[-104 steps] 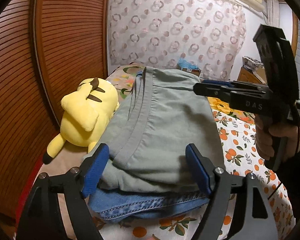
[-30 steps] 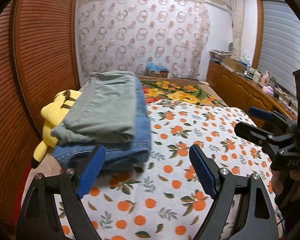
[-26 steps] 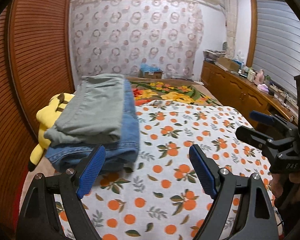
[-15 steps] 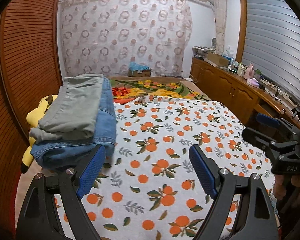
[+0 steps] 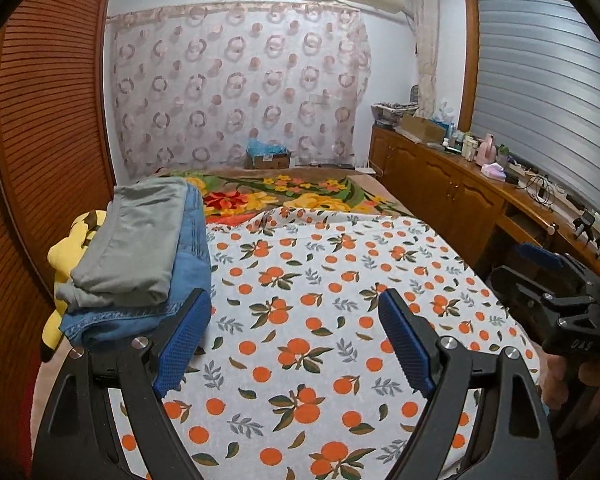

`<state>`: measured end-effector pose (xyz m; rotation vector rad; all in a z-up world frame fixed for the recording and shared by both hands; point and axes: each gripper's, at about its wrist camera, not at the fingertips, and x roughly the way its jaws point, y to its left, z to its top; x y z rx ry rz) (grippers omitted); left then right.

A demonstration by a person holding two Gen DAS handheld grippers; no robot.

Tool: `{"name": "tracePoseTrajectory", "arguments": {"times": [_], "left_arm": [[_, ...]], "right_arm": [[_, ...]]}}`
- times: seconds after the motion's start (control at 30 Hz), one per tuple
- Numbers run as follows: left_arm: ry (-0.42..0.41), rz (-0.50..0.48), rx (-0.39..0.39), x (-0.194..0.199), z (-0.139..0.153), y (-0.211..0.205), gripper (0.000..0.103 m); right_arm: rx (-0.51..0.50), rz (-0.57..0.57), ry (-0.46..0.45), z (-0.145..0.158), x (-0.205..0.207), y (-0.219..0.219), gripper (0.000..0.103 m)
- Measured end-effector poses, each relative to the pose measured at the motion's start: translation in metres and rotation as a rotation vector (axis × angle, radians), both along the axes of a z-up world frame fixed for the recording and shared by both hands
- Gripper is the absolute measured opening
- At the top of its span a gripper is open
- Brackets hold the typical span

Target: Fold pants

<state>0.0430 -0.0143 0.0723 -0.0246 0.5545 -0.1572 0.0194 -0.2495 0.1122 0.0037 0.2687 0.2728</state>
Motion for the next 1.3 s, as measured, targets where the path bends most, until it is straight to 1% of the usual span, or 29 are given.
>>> {"name": "tracePoseTrajectory", "arguments": {"times": [0.4, 0.7, 0.93, 1.3], "left_arm": [[-0.065, 0.002, 0.006, -0.017, 0.029, -0.002, 0.086], [-0.112, 0.035, 0.005, -0.027, 0.043, 0.004, 0.086], [-0.153, 0.069, -0.007, -0.036, 0.049, 0.011, 0.086], [-0.180, 0.106, -0.008, -0.044, 0.047, 0.016, 0.086]], "right_arm": [[0.010, 0.000, -0.080, 0.017, -0.019, -0.001, 0.102], [0.012, -0.003, -0.122, 0.017, -0.026, 0.003, 0.102], [0.011, -0.027, -0.156, 0.014, -0.026, 0.004, 0.102], [0.008, -0.047, -0.194, 0.006, -0.029, 0.007, 0.102]]}}
